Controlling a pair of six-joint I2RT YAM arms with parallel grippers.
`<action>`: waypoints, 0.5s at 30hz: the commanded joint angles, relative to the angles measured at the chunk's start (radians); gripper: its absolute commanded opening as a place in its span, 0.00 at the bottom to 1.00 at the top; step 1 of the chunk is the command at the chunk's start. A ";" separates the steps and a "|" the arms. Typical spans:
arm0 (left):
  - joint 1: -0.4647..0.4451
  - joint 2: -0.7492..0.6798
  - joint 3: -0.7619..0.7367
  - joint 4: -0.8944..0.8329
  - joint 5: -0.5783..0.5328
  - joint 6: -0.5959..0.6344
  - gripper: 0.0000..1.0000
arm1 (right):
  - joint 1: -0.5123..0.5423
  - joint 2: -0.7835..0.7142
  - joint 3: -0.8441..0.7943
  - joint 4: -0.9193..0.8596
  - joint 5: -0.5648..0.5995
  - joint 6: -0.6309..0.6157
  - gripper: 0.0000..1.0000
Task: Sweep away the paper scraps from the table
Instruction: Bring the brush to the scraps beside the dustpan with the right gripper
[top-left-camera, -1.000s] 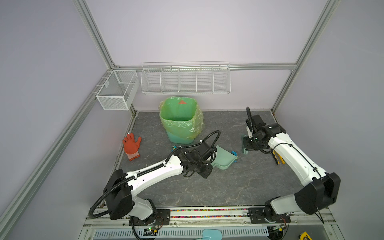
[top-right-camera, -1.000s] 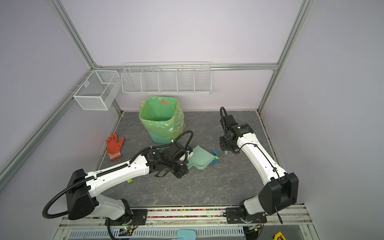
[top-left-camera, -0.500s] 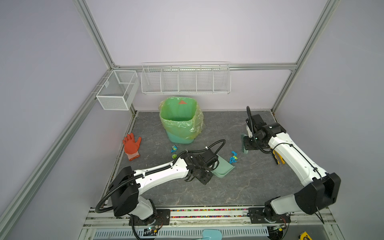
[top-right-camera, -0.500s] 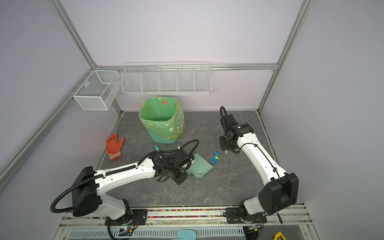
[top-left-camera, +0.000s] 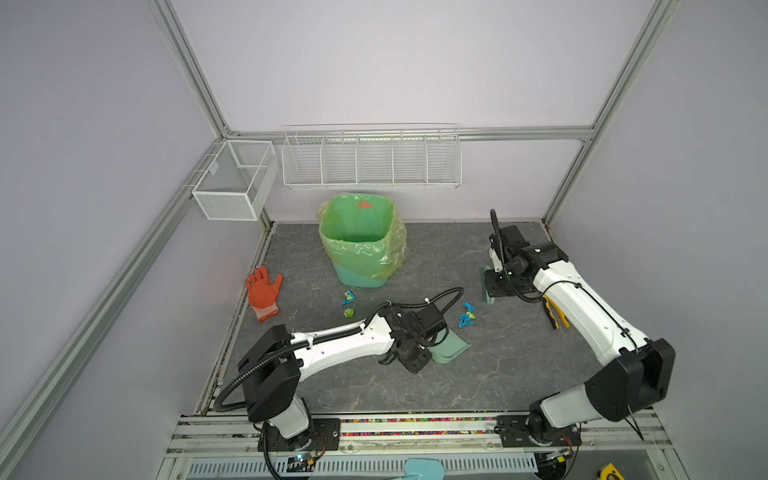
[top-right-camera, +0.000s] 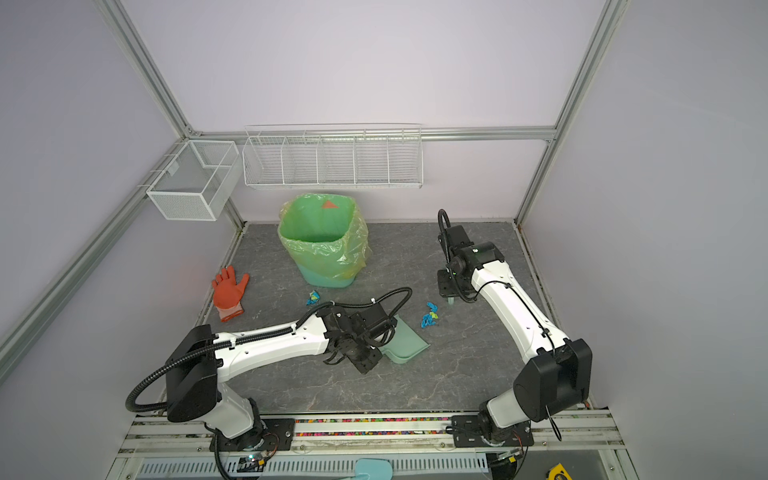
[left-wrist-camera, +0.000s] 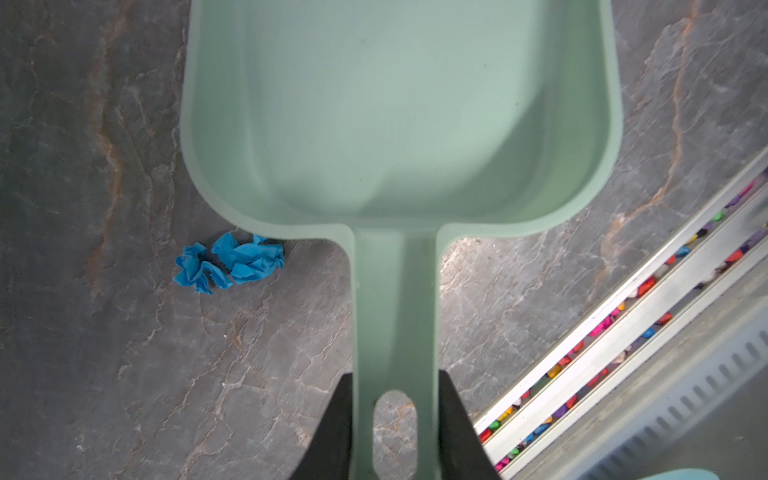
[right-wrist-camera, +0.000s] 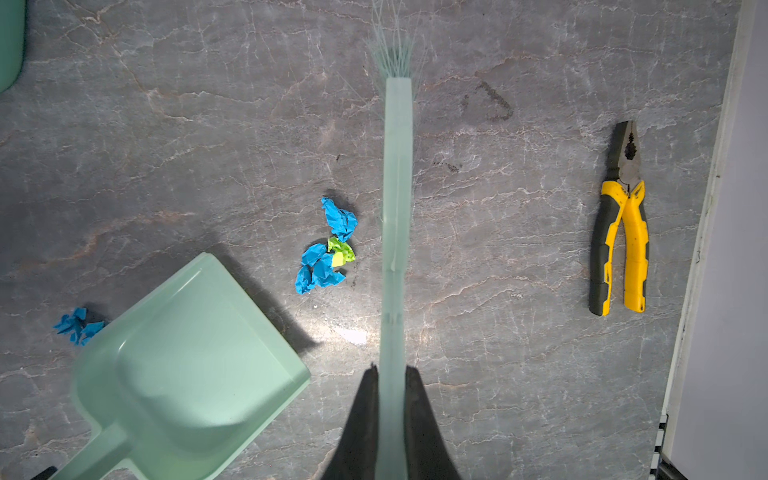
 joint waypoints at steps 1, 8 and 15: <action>-0.004 0.012 0.031 -0.015 -0.008 -0.005 0.00 | -0.002 0.024 0.025 0.008 -0.004 -0.023 0.07; -0.004 0.034 0.048 -0.004 -0.018 -0.009 0.00 | 0.001 0.055 0.028 0.028 -0.038 -0.019 0.07; -0.003 0.061 0.075 0.013 -0.020 -0.016 0.00 | 0.021 0.072 0.013 0.027 -0.026 -0.038 0.07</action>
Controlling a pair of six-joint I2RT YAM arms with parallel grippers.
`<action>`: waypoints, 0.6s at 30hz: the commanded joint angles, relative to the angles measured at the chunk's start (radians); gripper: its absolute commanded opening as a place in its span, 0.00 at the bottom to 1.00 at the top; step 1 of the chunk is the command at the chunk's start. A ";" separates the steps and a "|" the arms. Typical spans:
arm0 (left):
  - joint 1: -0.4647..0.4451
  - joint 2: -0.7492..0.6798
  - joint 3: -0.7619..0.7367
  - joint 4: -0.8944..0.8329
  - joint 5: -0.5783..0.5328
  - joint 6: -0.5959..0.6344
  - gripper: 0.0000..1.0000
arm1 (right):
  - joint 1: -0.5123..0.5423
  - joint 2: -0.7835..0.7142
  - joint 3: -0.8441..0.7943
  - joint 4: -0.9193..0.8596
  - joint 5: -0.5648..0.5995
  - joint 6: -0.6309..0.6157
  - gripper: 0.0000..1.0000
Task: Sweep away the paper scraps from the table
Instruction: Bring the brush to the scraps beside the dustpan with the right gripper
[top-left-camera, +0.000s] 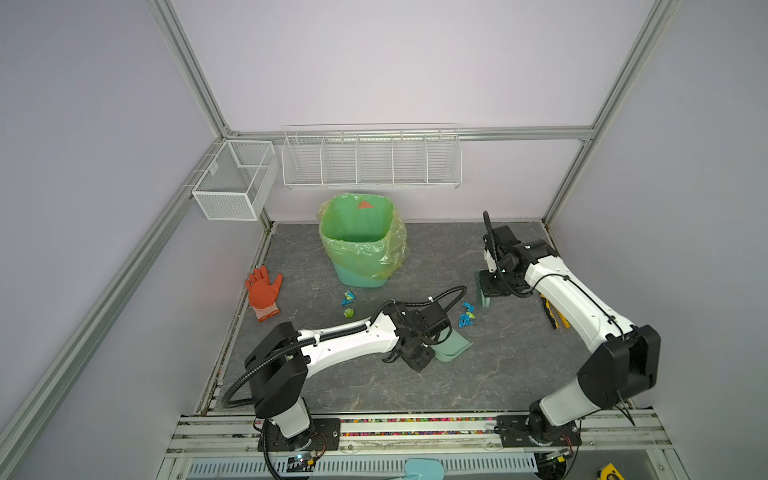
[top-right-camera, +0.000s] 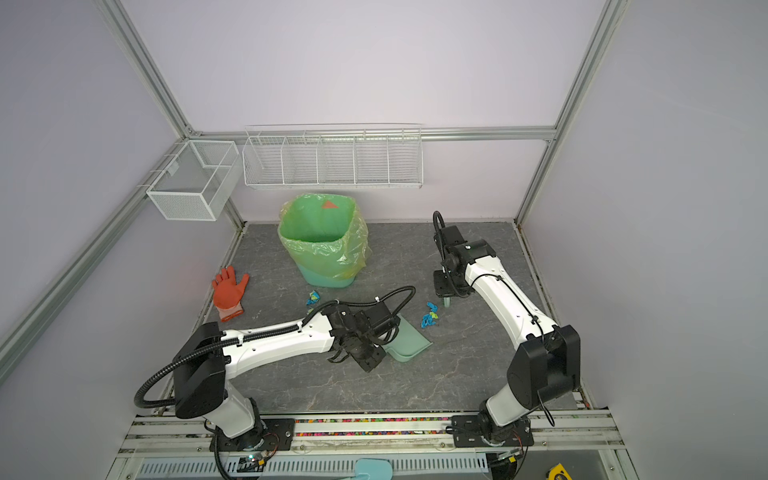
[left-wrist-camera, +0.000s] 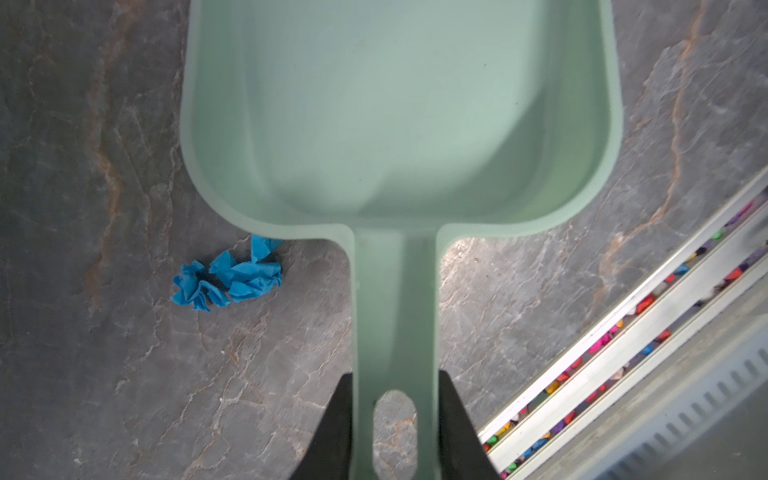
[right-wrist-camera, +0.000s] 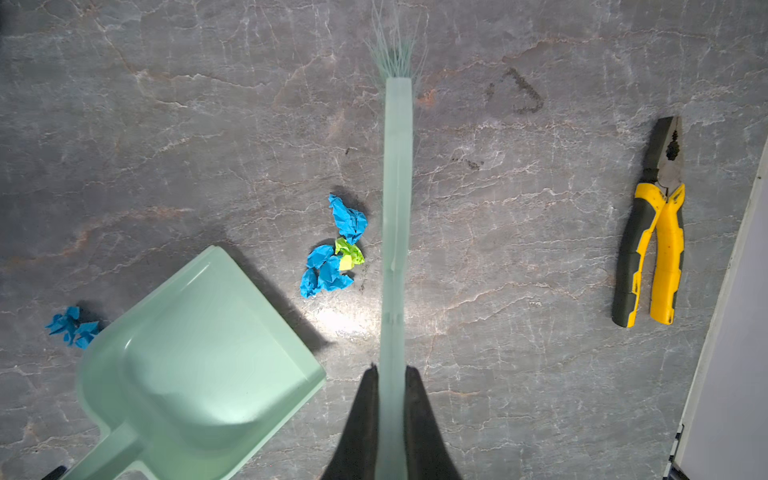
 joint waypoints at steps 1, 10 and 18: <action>-0.003 0.023 0.041 0.003 -0.016 -0.010 0.00 | 0.020 0.008 0.004 0.014 -0.001 -0.038 0.07; -0.004 0.078 0.076 -0.014 -0.022 -0.008 0.00 | 0.078 0.047 -0.020 0.020 -0.011 -0.087 0.07; 0.007 0.117 0.101 -0.020 -0.037 -0.001 0.00 | 0.145 0.056 -0.067 0.014 0.022 -0.107 0.07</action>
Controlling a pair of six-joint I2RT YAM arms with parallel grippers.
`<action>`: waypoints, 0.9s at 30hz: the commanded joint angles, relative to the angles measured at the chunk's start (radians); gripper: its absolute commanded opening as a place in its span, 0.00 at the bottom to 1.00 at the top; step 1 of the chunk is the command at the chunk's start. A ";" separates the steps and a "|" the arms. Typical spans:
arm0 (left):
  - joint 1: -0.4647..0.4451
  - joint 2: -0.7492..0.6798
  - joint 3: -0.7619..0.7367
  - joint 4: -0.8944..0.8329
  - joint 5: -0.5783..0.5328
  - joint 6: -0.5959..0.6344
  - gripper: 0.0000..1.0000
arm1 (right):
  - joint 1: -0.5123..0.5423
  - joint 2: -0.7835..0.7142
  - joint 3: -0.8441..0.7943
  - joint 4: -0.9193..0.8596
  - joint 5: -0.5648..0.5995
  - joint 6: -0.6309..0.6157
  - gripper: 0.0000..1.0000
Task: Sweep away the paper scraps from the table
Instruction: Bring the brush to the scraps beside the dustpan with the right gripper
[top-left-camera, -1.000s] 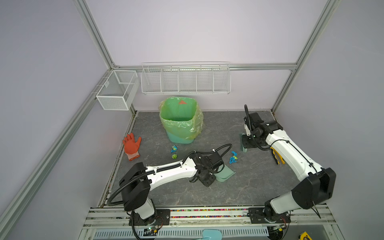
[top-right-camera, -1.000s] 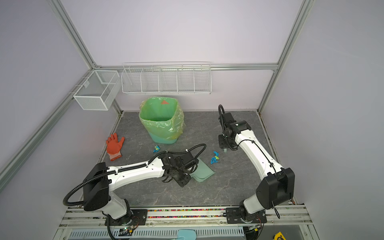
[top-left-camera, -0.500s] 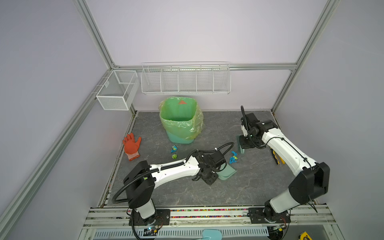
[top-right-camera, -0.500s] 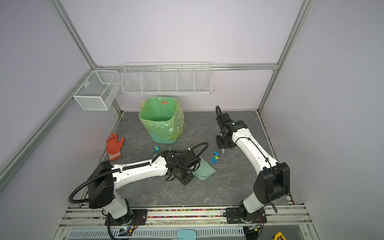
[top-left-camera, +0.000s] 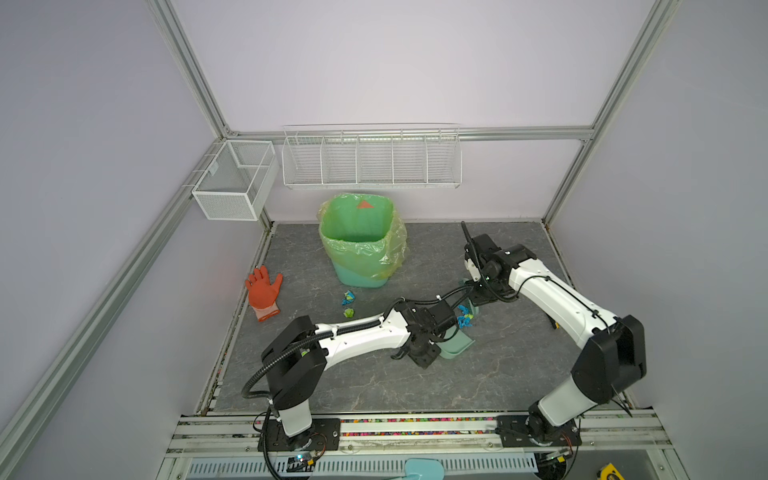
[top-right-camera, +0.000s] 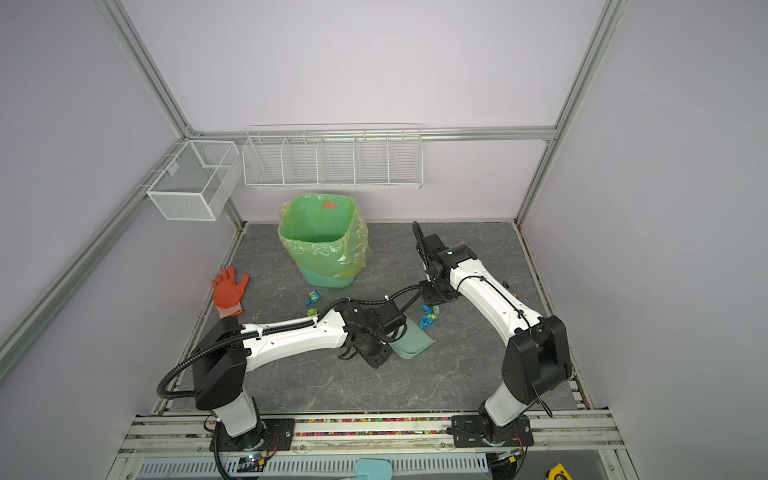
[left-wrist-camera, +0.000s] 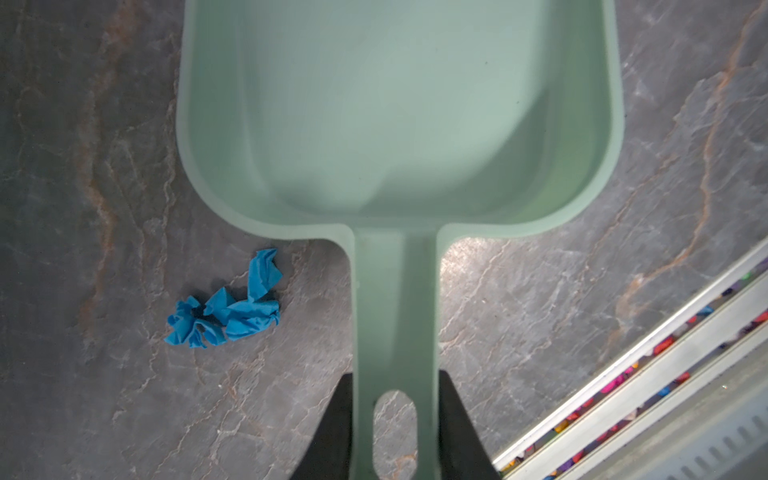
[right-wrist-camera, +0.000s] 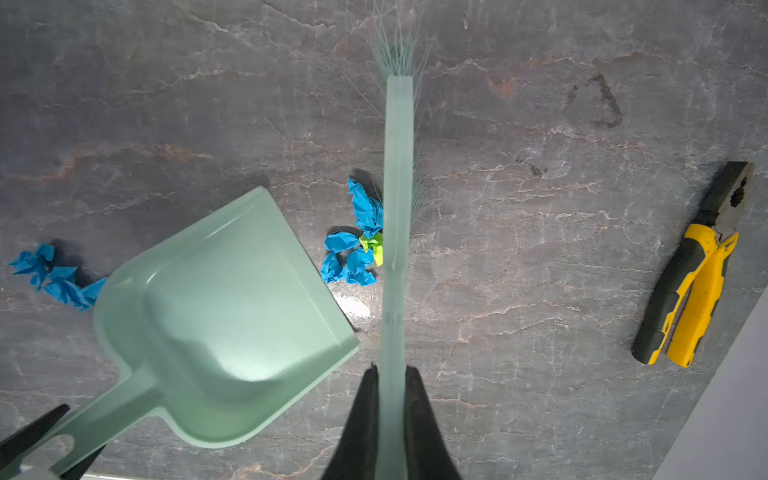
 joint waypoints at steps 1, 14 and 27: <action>0.007 0.023 0.038 -0.019 -0.014 0.001 0.00 | 0.032 0.009 -0.034 -0.009 0.012 -0.031 0.07; 0.044 0.056 0.047 -0.006 -0.007 0.017 0.00 | 0.108 -0.167 -0.176 0.062 -0.195 0.060 0.07; 0.048 0.033 0.003 0.044 0.000 0.000 0.00 | 0.080 -0.334 -0.227 0.054 -0.121 0.220 0.07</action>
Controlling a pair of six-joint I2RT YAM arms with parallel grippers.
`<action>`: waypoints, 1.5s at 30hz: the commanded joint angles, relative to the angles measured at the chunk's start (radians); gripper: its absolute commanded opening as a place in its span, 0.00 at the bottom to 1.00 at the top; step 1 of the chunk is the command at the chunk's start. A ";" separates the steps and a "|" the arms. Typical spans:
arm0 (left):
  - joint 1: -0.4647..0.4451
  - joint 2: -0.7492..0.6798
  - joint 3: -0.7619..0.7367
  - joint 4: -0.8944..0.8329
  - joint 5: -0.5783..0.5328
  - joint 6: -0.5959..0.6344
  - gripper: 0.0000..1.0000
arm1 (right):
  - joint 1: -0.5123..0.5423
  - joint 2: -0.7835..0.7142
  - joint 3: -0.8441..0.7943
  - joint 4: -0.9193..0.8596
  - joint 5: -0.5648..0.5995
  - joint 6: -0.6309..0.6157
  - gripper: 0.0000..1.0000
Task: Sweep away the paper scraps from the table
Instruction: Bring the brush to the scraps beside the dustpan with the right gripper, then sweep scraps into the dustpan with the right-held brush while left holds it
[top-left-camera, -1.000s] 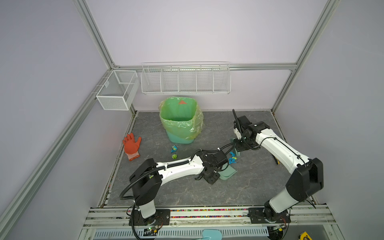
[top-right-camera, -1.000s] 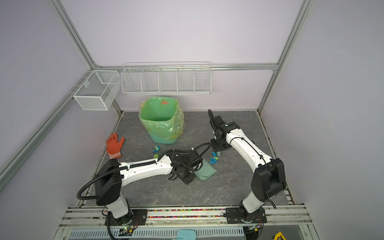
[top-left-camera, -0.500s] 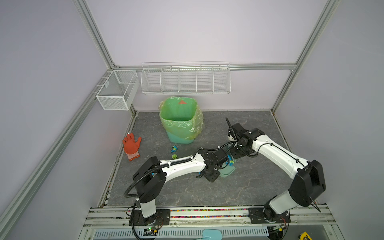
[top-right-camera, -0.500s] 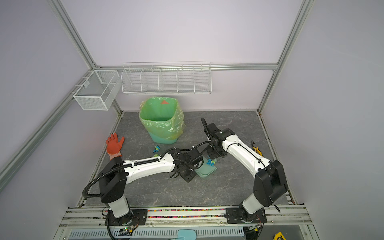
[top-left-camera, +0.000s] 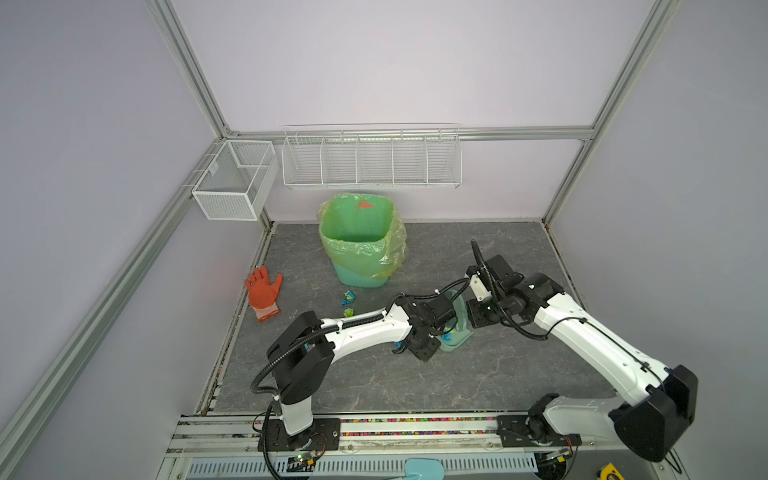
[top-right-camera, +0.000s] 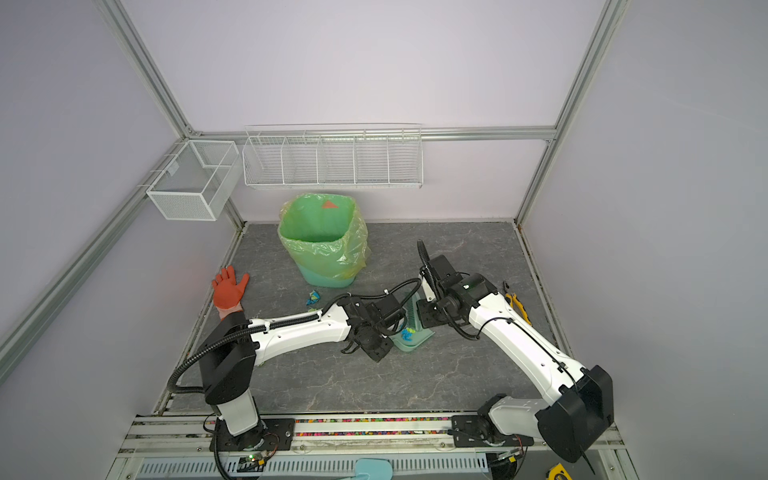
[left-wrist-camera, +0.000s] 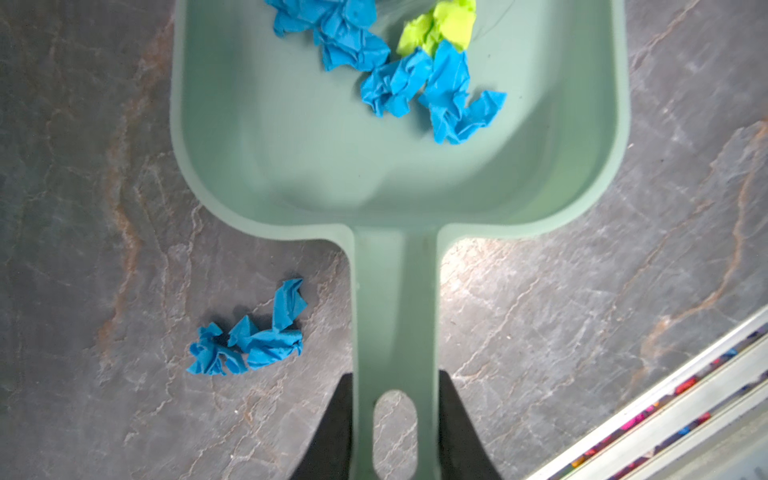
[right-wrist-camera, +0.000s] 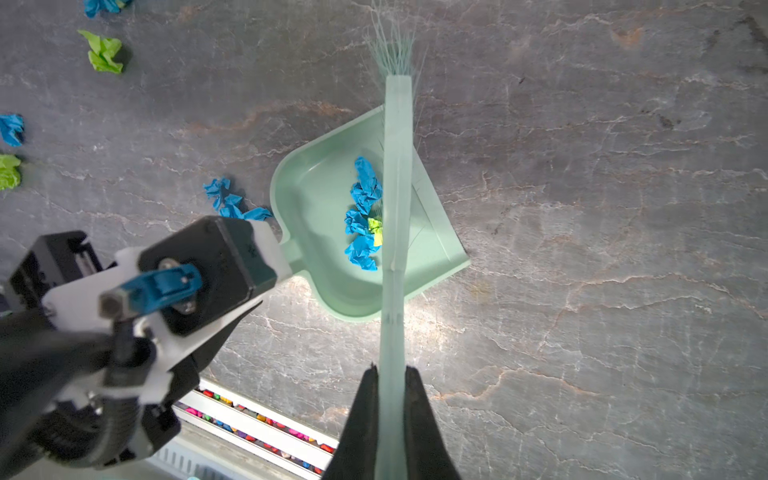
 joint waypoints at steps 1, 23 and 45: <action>0.006 -0.010 -0.024 0.021 0.000 -0.011 0.00 | -0.016 -0.018 -0.008 -0.021 0.043 0.068 0.07; 0.006 -0.067 -0.096 0.181 -0.040 -0.078 0.00 | -0.072 -0.176 -0.040 0.087 -0.063 0.209 0.07; 0.006 -0.138 -0.120 0.236 -0.094 -0.088 0.00 | -0.095 -0.177 -0.055 0.030 0.001 0.158 0.07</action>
